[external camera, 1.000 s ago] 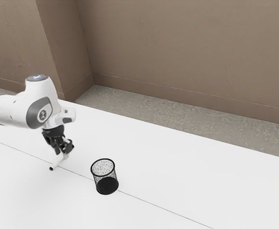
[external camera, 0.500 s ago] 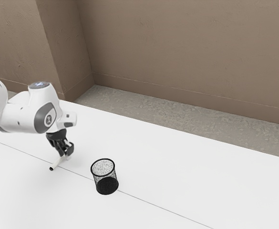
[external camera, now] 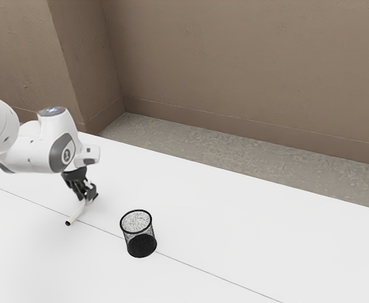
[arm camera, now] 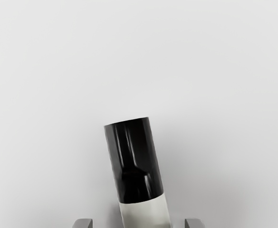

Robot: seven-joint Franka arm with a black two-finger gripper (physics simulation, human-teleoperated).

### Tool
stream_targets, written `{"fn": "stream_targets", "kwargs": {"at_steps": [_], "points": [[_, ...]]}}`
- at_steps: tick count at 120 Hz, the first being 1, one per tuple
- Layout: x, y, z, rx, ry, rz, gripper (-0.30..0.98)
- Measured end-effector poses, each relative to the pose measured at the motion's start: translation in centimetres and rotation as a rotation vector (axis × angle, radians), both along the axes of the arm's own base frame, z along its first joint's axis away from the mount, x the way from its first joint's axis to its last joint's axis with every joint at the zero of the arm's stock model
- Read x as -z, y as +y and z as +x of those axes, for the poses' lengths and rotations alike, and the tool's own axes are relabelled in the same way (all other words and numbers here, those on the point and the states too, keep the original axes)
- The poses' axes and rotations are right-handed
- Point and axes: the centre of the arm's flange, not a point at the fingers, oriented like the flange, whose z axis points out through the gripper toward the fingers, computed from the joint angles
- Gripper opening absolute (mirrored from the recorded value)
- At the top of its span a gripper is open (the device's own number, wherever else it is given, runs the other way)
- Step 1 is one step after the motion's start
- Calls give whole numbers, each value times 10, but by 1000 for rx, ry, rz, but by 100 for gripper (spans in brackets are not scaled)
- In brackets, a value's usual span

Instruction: Put the marker into the pen holder.

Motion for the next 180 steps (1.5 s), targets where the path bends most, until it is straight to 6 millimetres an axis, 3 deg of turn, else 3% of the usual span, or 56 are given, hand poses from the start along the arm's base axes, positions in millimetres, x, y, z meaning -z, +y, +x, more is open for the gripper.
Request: {"fn": "stream_targets", "kwargs": {"at_steps": [52, 69, 81, 99, 108, 118, 127, 137, 144, 155, 160, 166, 180], "points": [[13, 0, 7, 22, 4, -13, 18], [14, 1, 8, 23, 3, -10, 29], [11, 1, 8, 21, -2, -1, 8], [10, 0, 7, 21, -2, -10, -1], [-17, -5, 12, 32, -47, -10, -3], [-72, -36, 21, 87, -133, -16, -5], [-128, -94, 23, 183, -219, -35, -7], [-173, -165, 12, 292, -287, -71, -8], [-178, -214, -1, 350, -293, -111, -8], [-153, -272, -27, 398, -262, -168, -9], [-145, -281, -33, 396, -258, -181, -9], [-140, -279, -35, 369, -260, -189, -9], [-144, -234, -26, 259, -323, -179, -10]]}}
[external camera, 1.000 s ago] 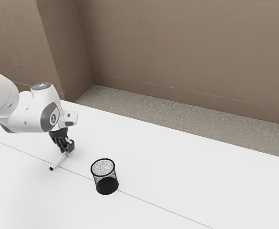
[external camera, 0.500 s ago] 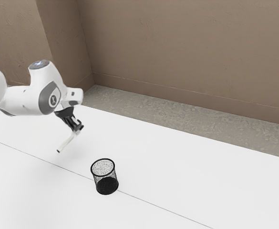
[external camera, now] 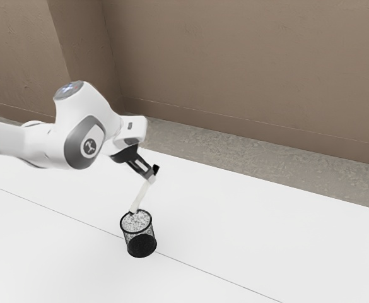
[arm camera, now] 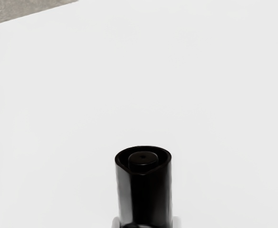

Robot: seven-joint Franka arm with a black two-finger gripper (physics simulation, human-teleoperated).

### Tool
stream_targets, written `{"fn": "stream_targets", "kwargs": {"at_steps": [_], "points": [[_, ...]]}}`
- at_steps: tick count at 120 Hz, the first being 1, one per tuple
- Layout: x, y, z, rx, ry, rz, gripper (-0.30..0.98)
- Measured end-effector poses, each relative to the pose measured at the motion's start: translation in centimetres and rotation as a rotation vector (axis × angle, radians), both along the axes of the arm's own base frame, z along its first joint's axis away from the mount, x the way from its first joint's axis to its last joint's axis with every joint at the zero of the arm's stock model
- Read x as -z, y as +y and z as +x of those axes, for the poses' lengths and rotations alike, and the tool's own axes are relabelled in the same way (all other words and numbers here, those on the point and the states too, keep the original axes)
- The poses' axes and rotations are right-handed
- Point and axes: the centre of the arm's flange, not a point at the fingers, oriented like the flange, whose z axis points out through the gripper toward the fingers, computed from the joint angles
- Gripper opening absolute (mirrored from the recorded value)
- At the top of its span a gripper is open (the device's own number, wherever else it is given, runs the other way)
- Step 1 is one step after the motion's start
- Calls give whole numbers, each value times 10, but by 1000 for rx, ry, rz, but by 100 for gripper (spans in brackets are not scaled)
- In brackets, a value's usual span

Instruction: Put the marker into the pen holder.

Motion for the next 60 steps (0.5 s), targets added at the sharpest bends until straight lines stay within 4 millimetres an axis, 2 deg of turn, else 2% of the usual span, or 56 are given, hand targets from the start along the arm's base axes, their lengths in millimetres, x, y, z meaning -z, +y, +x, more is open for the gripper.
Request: {"fn": "stream_targets", "kwargs": {"at_steps": [8, 15, 25, 37, 44, 52, 60], "points": [[-7, 26, 6, -56, -58, 1, -10], [-14, 34, 10, -75, -114, 4, -10], [-21, 20, 12, -52, -191, 13, -10], [-18, -7, 7, 3, -239, 20, -10], [-16, -17, 2, 25, -256, 23, -10], [-12, -15, -3, 29, -265, 29, -10], [-6, 5, -8, 2, -265, 39, -10]]}}
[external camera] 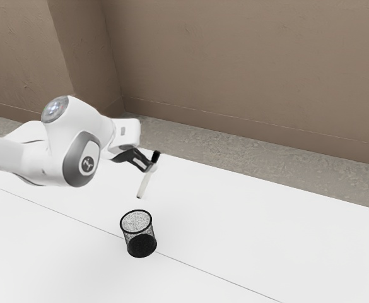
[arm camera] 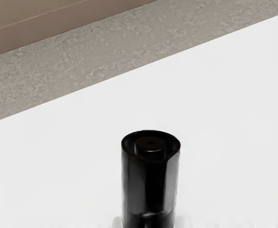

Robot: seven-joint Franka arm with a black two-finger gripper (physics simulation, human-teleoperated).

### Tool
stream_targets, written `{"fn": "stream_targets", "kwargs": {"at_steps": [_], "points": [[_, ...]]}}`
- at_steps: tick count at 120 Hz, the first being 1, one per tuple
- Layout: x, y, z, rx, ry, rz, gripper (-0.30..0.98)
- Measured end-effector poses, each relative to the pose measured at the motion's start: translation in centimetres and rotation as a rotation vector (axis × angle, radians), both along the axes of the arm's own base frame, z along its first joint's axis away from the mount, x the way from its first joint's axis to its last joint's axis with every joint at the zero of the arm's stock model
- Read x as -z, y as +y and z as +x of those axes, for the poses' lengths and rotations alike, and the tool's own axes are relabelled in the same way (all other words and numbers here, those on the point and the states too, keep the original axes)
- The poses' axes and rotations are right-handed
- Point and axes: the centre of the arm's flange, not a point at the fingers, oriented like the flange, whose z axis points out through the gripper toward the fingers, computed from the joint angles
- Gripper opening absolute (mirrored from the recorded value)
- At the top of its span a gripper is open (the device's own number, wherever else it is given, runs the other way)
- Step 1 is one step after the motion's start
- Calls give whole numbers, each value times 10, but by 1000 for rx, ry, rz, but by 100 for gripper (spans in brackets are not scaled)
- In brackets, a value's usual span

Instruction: Put the marker into the pen holder.

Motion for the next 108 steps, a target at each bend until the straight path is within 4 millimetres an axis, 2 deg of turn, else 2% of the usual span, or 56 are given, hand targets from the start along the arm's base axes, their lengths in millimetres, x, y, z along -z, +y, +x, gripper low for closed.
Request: {"fn": "stream_targets", "kwargs": {"at_steps": [10, 18, 34, 45, 51, 60, 75, 108], "points": [[10, 28, -5, -44, 10, 10, -10], [21, 36, -7, -55, 25, 20, -10], [36, 24, -7, -27, 40, 38, -10], [39, 15, -7, -4, 37, 45, -10], [32, 11, -8, 7, 22, 42, -10], [8, 10, -11, 15, -23, 26, -10], [-2, 13, -31, 25, -34, 9, -10], [11, 5, -63, 67, 1, 3, -10]]}}
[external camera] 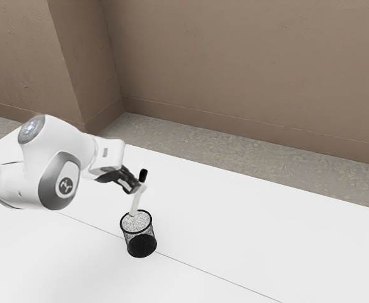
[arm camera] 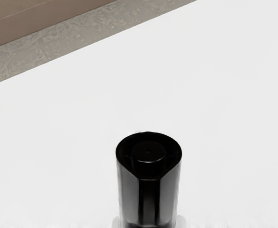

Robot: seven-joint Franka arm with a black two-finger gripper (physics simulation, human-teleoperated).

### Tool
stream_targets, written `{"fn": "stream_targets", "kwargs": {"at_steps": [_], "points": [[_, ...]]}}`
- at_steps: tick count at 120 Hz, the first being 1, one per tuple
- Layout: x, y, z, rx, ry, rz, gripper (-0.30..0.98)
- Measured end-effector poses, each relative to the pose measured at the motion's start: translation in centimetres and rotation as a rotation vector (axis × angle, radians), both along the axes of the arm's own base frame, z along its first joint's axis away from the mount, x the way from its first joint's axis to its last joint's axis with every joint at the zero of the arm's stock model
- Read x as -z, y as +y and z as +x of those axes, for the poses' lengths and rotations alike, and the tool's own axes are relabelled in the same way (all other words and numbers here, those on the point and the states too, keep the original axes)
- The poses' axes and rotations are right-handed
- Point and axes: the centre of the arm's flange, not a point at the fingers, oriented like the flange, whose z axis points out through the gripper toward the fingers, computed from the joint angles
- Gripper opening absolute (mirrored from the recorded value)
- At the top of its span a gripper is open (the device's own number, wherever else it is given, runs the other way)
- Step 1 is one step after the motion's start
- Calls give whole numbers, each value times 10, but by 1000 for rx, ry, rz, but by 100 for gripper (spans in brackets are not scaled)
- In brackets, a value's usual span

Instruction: Put the marker into the pen holder.

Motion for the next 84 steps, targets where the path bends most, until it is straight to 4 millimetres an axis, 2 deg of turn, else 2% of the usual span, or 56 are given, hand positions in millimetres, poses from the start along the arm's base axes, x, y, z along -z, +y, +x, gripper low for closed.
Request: {"fn": "stream_targets", "kwargs": {"at_steps": [62, 84], "points": [[37, -7, -17, 20, 75, 20, -10], [39, -10, -18, 26, 85, 17, 29]]}}
